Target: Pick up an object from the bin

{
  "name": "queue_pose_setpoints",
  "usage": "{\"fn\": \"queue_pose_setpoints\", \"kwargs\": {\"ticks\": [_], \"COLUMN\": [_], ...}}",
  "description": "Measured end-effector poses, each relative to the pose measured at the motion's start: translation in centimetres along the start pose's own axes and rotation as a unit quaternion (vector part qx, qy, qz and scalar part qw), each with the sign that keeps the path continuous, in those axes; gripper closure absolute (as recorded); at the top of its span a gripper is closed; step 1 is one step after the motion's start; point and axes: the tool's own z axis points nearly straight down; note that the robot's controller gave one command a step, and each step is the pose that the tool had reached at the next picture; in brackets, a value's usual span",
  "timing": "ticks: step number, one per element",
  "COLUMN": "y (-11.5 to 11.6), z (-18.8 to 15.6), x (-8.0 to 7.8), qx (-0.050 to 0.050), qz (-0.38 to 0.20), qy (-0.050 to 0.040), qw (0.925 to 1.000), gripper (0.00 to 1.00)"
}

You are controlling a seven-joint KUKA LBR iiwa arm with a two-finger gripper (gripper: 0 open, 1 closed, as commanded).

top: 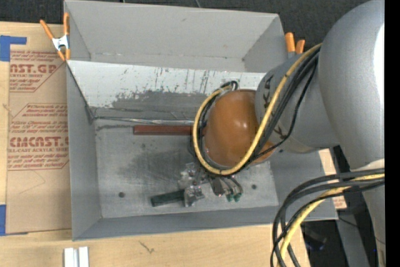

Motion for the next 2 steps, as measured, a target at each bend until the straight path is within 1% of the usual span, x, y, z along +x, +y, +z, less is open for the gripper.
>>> {"fn": "queue_pose_setpoints", "kwargs": {"ticks": [1,2], "y": [-0.1,-0.2], "z": [-10.0,-17.7], "x": [-0.4,-0.9], "qx": [0.0,0.001], "qz": [-0.015,-0.026], "qy": [-0.0009,-0.0074], "qw": [0.9999,0.9996], "gripper": [0.0,0.0]}}
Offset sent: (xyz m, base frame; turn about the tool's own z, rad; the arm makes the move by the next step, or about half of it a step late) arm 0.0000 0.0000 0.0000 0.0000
